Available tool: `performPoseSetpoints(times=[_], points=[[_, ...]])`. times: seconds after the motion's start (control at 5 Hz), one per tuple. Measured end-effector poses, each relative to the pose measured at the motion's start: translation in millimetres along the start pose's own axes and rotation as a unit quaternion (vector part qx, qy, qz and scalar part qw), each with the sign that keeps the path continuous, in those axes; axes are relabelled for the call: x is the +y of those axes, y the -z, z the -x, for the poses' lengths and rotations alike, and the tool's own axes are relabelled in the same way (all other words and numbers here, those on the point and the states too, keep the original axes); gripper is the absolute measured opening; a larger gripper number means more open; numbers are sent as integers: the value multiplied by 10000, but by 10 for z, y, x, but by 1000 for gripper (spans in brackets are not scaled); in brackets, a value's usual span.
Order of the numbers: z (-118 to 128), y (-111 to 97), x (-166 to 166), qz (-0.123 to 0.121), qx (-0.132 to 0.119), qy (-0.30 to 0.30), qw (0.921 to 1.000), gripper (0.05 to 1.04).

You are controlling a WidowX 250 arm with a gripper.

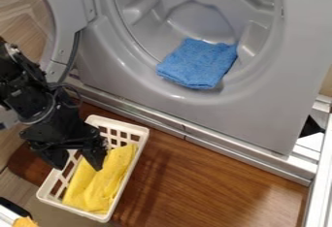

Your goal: Move the yellow cloth inside the white basket and put it on the table.

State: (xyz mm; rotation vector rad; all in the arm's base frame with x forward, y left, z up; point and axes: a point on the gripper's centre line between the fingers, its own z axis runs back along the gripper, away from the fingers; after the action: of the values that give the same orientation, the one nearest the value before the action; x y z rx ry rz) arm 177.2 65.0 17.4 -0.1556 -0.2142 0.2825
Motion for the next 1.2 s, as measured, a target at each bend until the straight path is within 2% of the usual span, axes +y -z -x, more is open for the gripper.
performPoseSetpoints(times=[0.2,0.4,0.6,0.8,1.0,1.2], points=[[19,22,0,14,48,-90,9999,1001],[38,33,40,-35,-21,-723,9974,1001],[75,78,74,-130,25,-1691,9855,1001],[94,95,105,-226,-18,-2719,9620,1001],[87,169,69,-290,70,-3146,9488,1001],[63,261,26,-393,58,-3228,9457,1001]])
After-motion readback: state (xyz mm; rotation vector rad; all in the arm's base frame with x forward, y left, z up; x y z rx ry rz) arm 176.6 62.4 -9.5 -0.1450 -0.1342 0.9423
